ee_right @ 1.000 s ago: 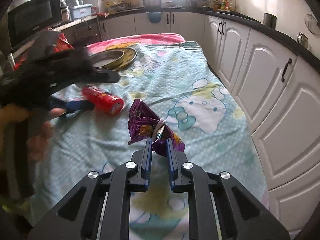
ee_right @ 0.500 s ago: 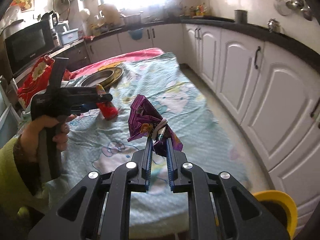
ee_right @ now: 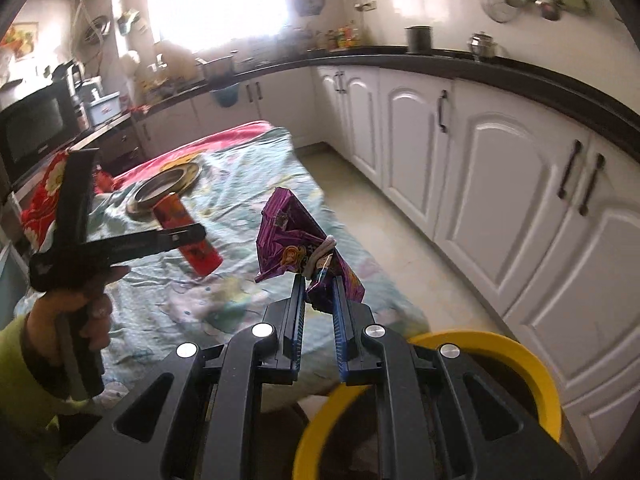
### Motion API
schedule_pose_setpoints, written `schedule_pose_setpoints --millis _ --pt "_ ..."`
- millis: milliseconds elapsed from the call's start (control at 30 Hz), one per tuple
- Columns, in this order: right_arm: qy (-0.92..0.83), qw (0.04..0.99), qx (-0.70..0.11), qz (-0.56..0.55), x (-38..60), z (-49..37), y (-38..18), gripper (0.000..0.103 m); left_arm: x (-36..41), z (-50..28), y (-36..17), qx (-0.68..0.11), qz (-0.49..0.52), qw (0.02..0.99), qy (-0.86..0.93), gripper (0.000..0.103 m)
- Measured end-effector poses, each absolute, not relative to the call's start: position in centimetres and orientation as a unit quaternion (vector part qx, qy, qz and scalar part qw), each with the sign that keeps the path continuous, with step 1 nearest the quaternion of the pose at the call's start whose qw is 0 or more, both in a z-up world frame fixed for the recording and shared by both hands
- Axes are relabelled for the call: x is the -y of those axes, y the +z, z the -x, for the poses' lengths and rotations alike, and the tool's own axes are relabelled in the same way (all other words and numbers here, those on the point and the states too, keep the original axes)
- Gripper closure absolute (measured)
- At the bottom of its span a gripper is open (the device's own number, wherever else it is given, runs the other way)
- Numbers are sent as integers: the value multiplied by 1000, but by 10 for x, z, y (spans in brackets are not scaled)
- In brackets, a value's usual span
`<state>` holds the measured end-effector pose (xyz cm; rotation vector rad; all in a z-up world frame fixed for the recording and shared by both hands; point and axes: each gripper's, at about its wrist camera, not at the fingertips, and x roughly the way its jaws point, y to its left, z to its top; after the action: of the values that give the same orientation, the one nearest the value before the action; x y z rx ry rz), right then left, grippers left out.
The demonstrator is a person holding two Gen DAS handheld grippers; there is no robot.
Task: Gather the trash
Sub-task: 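Carry the red can and purple wrapper with both tools over the yellow bin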
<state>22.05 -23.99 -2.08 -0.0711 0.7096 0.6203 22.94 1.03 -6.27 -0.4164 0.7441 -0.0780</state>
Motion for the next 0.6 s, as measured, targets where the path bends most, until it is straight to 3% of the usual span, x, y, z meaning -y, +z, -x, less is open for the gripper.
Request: schedule_pose_setpoints --millis 600 --pt "210 915 -345 -8 338 -189 -30 90 94 -206 -40 -354 130 914 -147 79"
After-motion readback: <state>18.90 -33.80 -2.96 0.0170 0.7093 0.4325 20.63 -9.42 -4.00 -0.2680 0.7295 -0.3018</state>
